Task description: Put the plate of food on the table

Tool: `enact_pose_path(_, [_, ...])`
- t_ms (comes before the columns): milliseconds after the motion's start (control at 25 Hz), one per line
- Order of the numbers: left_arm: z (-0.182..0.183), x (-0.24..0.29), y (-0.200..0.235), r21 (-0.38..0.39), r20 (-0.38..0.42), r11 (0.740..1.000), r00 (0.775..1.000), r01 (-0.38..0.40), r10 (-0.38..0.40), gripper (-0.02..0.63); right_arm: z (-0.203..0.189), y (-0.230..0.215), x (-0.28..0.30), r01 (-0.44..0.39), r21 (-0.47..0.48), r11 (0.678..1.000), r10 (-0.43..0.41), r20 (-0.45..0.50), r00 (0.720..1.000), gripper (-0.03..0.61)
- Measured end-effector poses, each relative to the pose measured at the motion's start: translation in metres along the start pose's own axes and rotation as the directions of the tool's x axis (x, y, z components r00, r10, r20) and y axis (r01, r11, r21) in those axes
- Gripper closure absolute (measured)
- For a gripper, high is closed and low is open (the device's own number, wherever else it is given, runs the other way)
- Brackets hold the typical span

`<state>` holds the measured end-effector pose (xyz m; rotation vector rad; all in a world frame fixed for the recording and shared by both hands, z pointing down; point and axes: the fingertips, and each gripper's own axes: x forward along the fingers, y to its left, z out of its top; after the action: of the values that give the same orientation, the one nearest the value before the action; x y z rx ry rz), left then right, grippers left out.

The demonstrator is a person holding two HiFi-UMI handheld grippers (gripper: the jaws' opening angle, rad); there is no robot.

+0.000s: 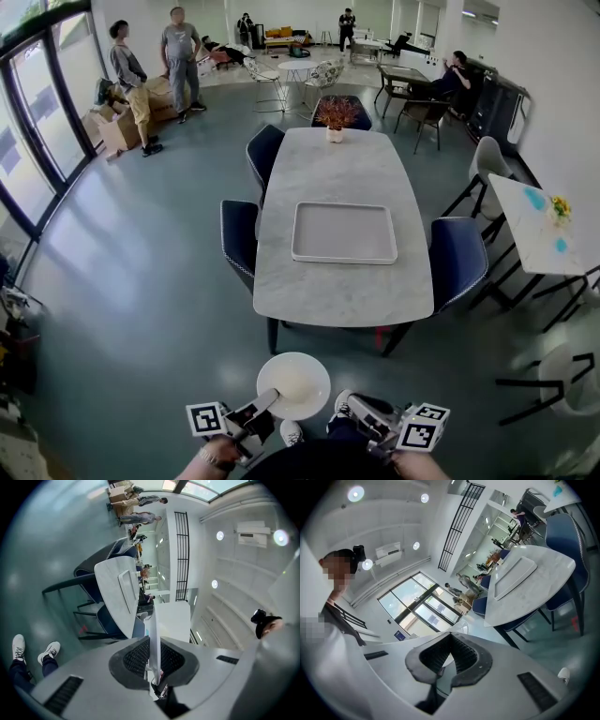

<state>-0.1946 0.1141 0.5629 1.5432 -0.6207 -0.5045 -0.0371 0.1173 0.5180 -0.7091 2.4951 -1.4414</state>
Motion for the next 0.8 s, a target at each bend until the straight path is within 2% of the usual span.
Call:
enact_pose_path(520, [0.02, 0.096, -0.002, 0.024, 0.042, 0.998, 0.998, -0.052, 0.051, 0.58, 0.088, -0.061, -0.011, -0.049, 0.028, 0.998, 0.05, -0.015, 0.999, 0.568])
enact_pose_path(800, [0.03, 0.148, -0.012, 0.039, 0.071, 0.998, 0.996, -0.051, 0.048, 0.581, 0.126, -0.088, -0.021, -0.075, 0.043, 0.996, 0.076, -0.019, 0.997, 0.568])
